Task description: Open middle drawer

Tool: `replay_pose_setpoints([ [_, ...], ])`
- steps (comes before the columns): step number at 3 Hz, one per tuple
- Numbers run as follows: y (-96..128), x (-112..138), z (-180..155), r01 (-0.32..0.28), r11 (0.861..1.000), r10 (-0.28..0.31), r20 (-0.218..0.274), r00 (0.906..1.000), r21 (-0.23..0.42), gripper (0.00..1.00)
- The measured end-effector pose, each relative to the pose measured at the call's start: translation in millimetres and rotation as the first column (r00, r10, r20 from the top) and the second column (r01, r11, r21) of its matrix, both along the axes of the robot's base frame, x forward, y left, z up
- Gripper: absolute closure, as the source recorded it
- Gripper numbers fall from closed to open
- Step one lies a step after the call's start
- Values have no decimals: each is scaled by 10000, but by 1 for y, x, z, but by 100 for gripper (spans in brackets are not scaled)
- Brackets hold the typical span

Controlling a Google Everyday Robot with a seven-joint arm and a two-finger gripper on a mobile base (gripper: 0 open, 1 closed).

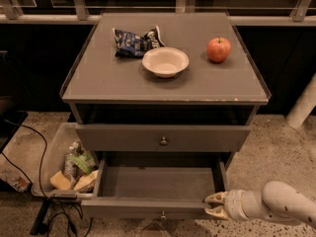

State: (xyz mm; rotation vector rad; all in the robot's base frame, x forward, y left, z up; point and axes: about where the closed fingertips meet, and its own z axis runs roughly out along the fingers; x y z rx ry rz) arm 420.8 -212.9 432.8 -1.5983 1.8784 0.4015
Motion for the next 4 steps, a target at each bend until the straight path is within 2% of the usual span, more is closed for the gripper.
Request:
replay_pose_setpoints([
  [1, 0, 0, -1, -3, 10000, 3, -11, 10000, 8, 30],
  [2, -7, -5, -14, 231, 9997, -231, -320, 9992, 11, 5],
  [3, -1, 0, -20, 211, 9998, -211, -425, 9989, -15, 0],
  [4, 0, 0, -20, 205, 9998, -206, -428, 9989, -13, 0],
])
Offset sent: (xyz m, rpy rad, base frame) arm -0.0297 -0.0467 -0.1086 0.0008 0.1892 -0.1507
